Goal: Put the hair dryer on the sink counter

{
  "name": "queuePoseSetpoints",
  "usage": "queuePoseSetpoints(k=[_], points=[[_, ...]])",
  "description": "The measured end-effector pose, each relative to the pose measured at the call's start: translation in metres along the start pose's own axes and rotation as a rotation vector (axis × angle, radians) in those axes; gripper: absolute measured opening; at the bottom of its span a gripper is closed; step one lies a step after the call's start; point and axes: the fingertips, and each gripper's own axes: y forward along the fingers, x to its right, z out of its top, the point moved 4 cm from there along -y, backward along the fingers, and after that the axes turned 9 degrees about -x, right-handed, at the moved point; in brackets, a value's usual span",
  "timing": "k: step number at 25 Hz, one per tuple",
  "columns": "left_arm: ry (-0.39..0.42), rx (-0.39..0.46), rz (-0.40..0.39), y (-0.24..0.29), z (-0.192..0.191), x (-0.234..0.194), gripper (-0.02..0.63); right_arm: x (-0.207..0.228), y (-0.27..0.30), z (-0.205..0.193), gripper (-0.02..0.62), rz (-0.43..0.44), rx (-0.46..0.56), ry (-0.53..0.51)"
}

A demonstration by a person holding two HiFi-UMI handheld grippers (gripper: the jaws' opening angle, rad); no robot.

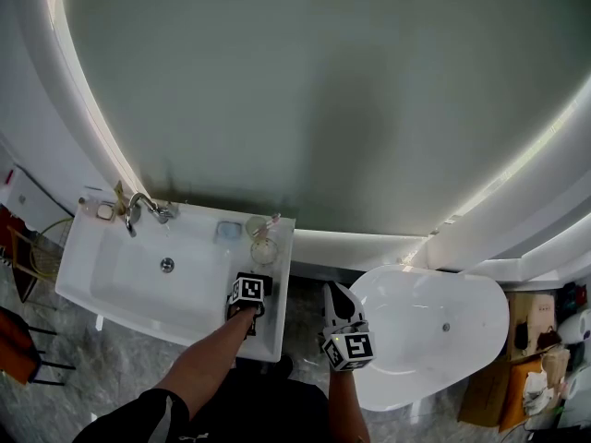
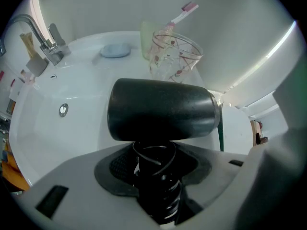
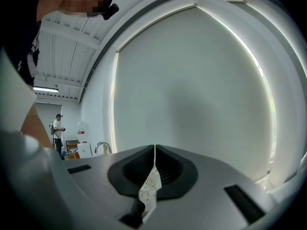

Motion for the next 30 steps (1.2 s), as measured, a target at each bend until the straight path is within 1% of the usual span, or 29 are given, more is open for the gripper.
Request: queuePoseSetpoints(k=[6, 9, 12, 16, 19, 21, 23, 26, 28, 30], points=[[-0.004, -0.011, 0.027, 0.001, -0.001, 0.002, 0.215, 0.001, -0.006, 0.005, 0.031, 0.004, 0.009, 0.000], [0.003, -0.015, 0.026, 0.001, -0.001, 0.002, 0.215, 0.002, -0.007, 0.006, 0.031, -0.001, 0.009, -0.008], [0.001, -0.006, -0.003, 0.000, -0.001, 0.001, 0.215, 0.002, -0.009, 0.005, 0.031, -0.007, 0.004, 0.000], [-0.016, 0.025, -0.048, -0.007, -0.003, 0.001, 0.238, -0.002, -0.009, 0.008, 0.031, 0.007, 0.012, -0.007], [0.004, 0.065, -0.076, -0.016, -0.005, 0.000, 0.249, -0.009, -0.007, 0.010, 0.031, 0.024, 0.017, -0.016], [0.037, 0.118, -0.100, -0.030, -0.009, 0.000, 0.249, -0.016, -0.004, 0.011, 0.031, 0.035, 0.016, -0.022], [0.067, 0.195, -0.100, -0.049, -0.013, -0.001, 0.249, -0.023, -0.002, 0.013, 0.031, 0.051, 0.018, -0.033], [0.073, 0.329, -0.098, -0.080, -0.017, -0.007, 0.247, -0.032, -0.002, 0.016, 0.031, 0.075, 0.020, -0.048], [0.071, 0.422, -0.126, -0.105, -0.018, -0.012, 0.247, -0.040, -0.001, 0.016, 0.031, 0.090, 0.019, -0.053], [0.089, 0.526, -0.163, -0.133, -0.019, -0.015, 0.247, -0.047, 0.000, 0.015, 0.031, 0.103, 0.019, -0.059]])
